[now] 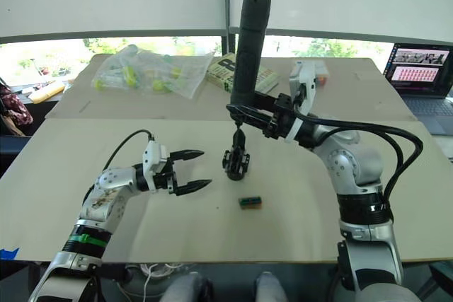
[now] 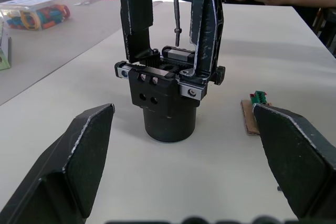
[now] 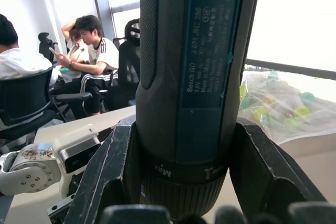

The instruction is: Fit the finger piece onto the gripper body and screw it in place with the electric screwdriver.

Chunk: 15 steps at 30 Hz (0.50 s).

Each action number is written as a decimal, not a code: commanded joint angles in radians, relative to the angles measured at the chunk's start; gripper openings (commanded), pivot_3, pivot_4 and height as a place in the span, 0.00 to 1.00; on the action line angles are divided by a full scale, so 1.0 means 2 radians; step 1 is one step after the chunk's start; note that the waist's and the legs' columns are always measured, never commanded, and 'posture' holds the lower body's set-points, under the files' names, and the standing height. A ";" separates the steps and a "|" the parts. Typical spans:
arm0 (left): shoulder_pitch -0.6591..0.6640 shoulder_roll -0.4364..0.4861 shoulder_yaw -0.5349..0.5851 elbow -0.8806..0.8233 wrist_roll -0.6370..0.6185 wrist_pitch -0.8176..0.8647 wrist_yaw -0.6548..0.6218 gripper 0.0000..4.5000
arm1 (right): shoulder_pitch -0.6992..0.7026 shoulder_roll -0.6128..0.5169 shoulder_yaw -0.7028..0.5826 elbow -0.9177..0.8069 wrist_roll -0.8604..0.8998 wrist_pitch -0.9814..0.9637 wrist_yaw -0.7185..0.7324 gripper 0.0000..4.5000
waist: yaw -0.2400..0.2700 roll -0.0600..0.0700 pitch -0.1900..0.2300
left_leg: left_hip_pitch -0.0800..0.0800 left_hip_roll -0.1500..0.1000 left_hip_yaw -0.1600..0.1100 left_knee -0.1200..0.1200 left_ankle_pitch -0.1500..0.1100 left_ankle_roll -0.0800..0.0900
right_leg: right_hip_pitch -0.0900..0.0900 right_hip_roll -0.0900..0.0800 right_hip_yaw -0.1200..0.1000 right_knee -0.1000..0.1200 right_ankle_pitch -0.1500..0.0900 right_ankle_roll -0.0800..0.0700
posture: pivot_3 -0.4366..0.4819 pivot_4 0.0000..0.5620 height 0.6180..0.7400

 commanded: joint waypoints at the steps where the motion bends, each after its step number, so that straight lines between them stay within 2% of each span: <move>1: -0.007 -0.002 -0.004 -0.026 -0.001 0.007 0.006 1.00 | -0.026 0.005 -0.013 -0.011 0.007 -0.017 0.011 0.43 | 0.000 0.000 0.000 | 0.000 0.000 0.000 0.000 0.000 0.000 | 0.000 0.000 0.000 0.000 0.000 0.000 | 0.48 0.27 1.00; 15: 0.001 -0.004 -0.016 -0.051 -0.001 0.028 0.019 1.00 | -0.037 0.012 -0.007 -0.003 0.004 -0.006 0.027 0.43 | -0.001 0.000 0.000 | 0.000 0.000 0.000 0.000 0.000 0.000 | 0.000 0.000 0.000 0.000 0.000 0.000 | 0.48 0.27 1.00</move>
